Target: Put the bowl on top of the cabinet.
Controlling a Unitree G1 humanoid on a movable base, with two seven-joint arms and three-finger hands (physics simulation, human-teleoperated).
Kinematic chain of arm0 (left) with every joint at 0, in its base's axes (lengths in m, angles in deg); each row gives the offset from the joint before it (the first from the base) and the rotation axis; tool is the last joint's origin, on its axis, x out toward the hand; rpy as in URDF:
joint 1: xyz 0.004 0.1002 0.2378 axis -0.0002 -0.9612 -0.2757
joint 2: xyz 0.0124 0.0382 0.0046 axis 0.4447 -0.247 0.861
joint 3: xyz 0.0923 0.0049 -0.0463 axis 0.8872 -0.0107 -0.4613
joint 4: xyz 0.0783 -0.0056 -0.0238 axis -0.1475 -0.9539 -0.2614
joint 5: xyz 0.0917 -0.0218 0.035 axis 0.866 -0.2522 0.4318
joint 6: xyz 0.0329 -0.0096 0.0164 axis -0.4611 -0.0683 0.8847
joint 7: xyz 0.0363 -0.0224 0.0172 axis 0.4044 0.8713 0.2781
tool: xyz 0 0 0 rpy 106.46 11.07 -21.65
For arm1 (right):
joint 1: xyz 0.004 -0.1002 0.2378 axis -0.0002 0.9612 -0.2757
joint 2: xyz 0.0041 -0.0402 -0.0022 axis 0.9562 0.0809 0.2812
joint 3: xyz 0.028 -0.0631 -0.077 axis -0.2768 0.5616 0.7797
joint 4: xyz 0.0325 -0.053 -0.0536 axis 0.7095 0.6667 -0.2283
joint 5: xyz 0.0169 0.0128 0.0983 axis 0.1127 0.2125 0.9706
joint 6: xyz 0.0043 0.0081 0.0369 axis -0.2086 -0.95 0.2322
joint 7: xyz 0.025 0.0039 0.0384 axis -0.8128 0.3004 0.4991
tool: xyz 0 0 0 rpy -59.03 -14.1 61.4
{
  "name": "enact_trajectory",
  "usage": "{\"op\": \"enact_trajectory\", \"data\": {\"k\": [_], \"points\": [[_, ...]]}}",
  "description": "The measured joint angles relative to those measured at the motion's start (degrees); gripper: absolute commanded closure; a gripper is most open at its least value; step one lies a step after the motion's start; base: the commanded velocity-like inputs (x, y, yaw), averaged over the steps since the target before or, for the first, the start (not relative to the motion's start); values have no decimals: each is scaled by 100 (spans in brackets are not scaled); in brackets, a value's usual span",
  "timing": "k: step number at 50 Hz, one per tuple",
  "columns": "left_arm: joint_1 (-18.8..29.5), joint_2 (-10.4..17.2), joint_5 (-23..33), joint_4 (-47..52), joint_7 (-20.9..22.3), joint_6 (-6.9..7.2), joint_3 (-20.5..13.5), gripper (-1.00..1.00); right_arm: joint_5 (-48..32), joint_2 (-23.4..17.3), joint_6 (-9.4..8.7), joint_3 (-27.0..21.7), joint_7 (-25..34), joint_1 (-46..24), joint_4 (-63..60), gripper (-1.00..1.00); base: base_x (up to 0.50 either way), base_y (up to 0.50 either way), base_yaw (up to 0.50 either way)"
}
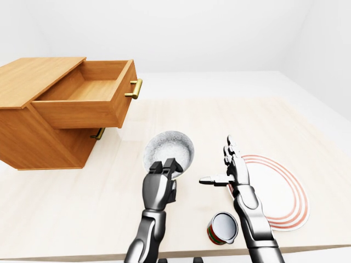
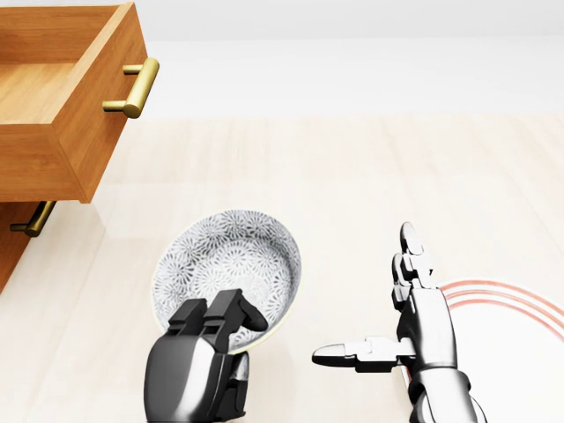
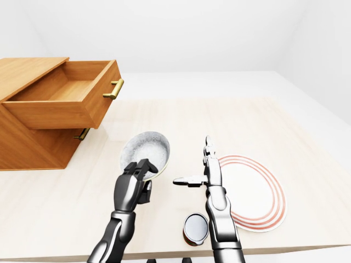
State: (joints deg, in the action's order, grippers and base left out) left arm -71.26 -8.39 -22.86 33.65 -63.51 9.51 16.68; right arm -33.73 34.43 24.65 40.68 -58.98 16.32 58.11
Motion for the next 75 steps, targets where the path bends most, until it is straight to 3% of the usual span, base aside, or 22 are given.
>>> {"op": "enact_trajectory", "data": {"k": [9,25,33,43,50,56,75], "points": [[-40,24,-21,1072,614,75,-29,98,-9,6,-7,14,0,12,-30,-100,0,0,0],[268,-54,192,2876,2154,589,-298,98,-24,14,4,34,6,32,-50,-100,0,0,0],[788,-181,354,3681,3152,983,-590,98,-33,20,12,49,5,44,-59,-100,0,0,0],[1978,-73,270,4294,4294,1000,-1295,98,-34,24,-16,57,11,90,-153,-100,0,0,0],[2880,330,31,4456,4845,1000,-1838,98,-49,33,-8,78,8,114,-169,-100,0,0,0],[3569,860,-245,4322,5067,1000,-2305,98,-66,41,20,103,10,117,-129,-100,0,0,0],[4502,2891,-1867,2882,4445,1000,-3615,98,-97,55,0,146,4,145,-186,-100,0,0,0]]}}
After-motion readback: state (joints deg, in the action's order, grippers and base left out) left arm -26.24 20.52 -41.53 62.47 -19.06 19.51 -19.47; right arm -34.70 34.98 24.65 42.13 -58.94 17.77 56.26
